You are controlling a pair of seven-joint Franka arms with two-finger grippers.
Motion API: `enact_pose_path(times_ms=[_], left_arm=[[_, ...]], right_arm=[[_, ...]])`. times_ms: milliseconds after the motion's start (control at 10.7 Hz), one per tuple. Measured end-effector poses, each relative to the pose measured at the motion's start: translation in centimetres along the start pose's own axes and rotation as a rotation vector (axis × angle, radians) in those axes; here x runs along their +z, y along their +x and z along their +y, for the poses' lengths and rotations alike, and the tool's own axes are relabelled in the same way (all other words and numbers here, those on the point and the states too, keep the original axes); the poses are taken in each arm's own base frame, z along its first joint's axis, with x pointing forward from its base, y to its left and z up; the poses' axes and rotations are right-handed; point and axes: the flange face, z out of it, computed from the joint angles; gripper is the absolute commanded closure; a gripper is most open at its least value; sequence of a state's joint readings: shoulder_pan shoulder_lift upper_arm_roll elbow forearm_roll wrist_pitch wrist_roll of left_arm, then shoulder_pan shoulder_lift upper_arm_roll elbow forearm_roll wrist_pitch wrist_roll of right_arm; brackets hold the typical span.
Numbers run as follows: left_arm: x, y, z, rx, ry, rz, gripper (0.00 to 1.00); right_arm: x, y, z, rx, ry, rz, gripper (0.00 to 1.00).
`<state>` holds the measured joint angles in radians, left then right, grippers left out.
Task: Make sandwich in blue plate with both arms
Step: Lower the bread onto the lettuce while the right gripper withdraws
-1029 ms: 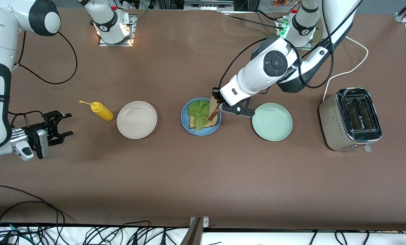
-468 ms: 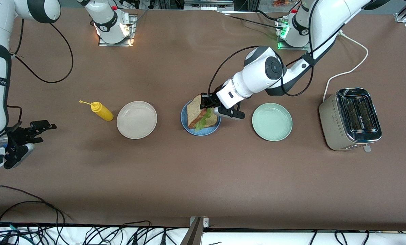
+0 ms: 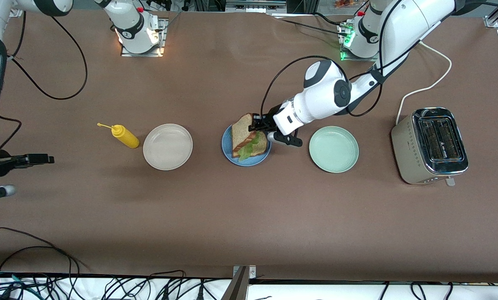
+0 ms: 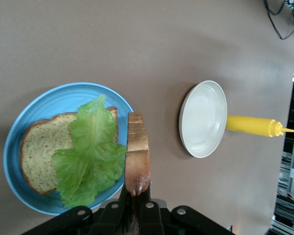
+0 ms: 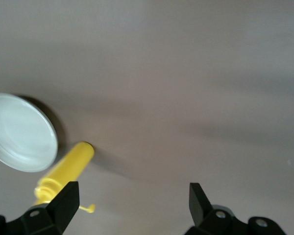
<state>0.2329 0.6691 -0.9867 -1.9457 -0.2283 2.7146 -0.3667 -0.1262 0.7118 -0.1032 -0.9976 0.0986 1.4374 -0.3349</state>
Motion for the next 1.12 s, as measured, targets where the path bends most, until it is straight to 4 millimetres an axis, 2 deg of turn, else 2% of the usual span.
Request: enact_pose_path(times_ms=[187, 281, 374, 561, 748, 842, 1029, 1122], left_arm=[[0.6, 0.1, -0.8, -0.001, -0.043, -0.023, 1.0], [0.8, 0.2, -1.3, 0.001, -0.063, -0.029, 1.0], [0.9, 0.5, -1.7, 0.001, -0.075, -0.029, 1.0], [0.4, 1.3, -2.8, 0.002, -0.076, -0.016, 1.0], [0.1, 2.3, -4.3, -0.01, -0.068, 0.006, 0.87], [0.3, 2.7, -4.9, -0.021, -0.075, 0.033, 0.82], [1.6, 2.7, -5.4, -0.037, -0.091, 0.059, 0.81], [2.2, 2.5, -5.6, -0.042, -0.095, 0.056, 0.75]], right_arm=[[-5.0, -2.0, -2.2, 0.124, -0.023, 0.059, 0.0], [-6.8, -3.0, -2.9, 0.176, -0.027, 0.081, 0.0], [-7.3, -3.7, -3.4, 0.209, -0.035, 0.089, 0.0], [-5.7, -4.1, -4.6, 0.228, -0.05, 0.121, 0.0], [-4.4, -5.6, -5.6, 0.236, -0.063, 0.113, 0.0], [-4.3, -6.6, -5.8, 0.235, -0.068, 0.121, 0.0], [-4.4, -7.9, -6.1, 0.233, -0.07, 0.139, 0.0], [-4.6, -8.4, -6.2, 0.234, -0.072, 0.146, 0.0]])
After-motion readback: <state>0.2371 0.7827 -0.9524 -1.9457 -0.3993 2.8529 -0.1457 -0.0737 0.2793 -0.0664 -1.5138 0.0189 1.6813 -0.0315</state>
